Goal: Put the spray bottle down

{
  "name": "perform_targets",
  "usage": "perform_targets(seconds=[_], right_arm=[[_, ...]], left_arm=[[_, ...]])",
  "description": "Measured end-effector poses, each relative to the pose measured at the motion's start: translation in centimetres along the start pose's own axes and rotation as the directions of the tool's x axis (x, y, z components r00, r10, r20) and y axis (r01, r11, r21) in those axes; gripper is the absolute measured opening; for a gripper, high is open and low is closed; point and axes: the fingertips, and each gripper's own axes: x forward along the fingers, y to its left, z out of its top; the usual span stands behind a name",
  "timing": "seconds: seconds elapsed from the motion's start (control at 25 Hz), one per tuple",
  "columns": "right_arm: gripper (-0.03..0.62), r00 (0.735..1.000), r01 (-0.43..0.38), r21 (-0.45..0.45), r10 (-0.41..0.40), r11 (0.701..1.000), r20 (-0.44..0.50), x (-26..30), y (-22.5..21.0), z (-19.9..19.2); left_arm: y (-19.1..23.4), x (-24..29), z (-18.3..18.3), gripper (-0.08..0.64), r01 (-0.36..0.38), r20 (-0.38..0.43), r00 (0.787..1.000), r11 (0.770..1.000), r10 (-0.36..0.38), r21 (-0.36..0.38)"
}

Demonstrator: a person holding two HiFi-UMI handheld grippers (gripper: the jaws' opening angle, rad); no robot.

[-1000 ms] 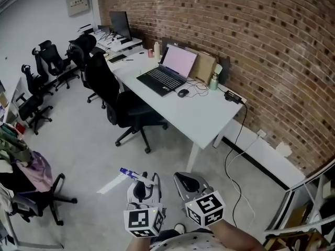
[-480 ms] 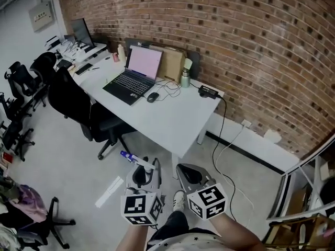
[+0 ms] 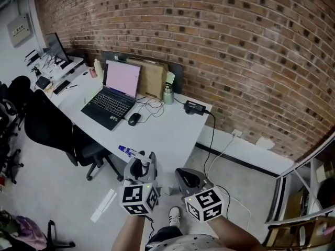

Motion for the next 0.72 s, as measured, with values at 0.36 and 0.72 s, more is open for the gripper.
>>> perform_targets(seconds=[0.36, 0.72], right_arm=[[-0.002, 0.998, 0.054, 0.042, -0.053, 0.998, -0.027, 5.7, -6.3, 1.0], [0.000, 0.997, 0.070, 0.077, -0.067, 0.995, -0.034, 8.3, -8.4, 0.8]], left_arm=[[2.2, 10.6, -1.1, 0.126, 0.030, -0.018, 0.999, 1.000, -0.029, 0.006], [2.0, 13.4, -2.6, 0.131, 0.029, -0.035, 0.999, 0.998, -0.027, 0.063]])
